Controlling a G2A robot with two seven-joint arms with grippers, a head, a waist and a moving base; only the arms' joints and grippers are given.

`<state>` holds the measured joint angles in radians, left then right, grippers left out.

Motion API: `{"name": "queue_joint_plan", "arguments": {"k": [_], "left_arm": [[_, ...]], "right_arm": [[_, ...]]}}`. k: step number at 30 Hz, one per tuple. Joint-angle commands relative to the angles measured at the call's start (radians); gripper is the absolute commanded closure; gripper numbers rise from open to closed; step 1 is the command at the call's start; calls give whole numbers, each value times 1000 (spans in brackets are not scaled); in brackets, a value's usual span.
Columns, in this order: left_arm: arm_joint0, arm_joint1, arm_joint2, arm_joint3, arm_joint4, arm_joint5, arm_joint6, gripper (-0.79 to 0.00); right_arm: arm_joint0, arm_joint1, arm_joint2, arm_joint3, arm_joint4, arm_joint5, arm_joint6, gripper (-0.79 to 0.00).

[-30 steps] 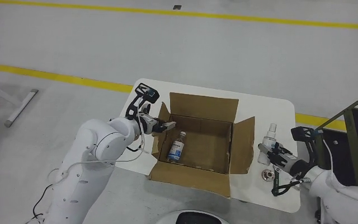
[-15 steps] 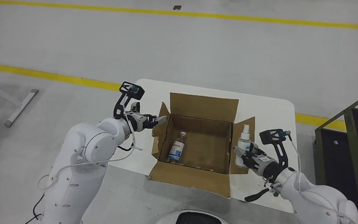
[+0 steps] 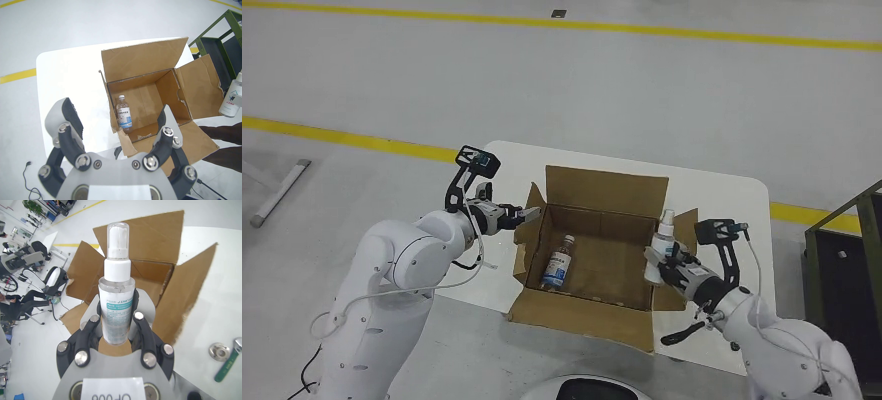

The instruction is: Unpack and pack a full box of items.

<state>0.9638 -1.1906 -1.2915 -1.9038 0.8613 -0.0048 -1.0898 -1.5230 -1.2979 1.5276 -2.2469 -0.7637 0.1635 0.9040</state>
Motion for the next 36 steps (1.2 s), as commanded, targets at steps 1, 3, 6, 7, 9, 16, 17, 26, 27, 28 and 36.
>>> {"name": "queue_joint_plan", "arguments": {"k": [1, 3, 6, 7, 9, 16, 17, 26, 27, 28, 36], "left_arm": [[0, 0, 0, 0, 0, 0, 0, -785], [0, 0, 0, 0, 0, 0, 0, -785], [0, 0, 0, 0, 0, 0, 0, -785], [0, 0, 0, 0, 0, 0, 0, -785], [16, 2, -4, 1, 16, 0, 28, -785], [54, 9, -36, -23, 54, 33, 35, -785], [56, 10, -38, -25, 55, 34, 35, -785], [61, 12, -41, -34, 57, 38, 34, -785], [61, 12, -41, -34, 57, 38, 34, -785], [61, 12, -41, -34, 57, 38, 34, -785], [61, 12, -41, -34, 57, 38, 34, -785]], "right_arm": [[93, -5, -100, 87, -71, 65, -11, 0], [178, -14, -201, 174, -135, 137, -10, 0], [288, -31, -319, 331, -214, 255, -24, 0], [322, -38, -352, 385, -225, 291, -28, 0], [378, -55, -399, 492, -187, 357, -45, 0], [518, -103, -522, 749, -118, 486, -94, 0], [535, -110, -537, 780, -107, 495, -90, 0], [634, -157, -632, 1008, -48, 533, -90, 0], [641, -161, -638, 1022, -44, 535, -93, 0], [652, -169, -650, 1050, -30, 532, -94, -58], [703, -208, -697, 1170, 23, 528, -135, -619]]}}
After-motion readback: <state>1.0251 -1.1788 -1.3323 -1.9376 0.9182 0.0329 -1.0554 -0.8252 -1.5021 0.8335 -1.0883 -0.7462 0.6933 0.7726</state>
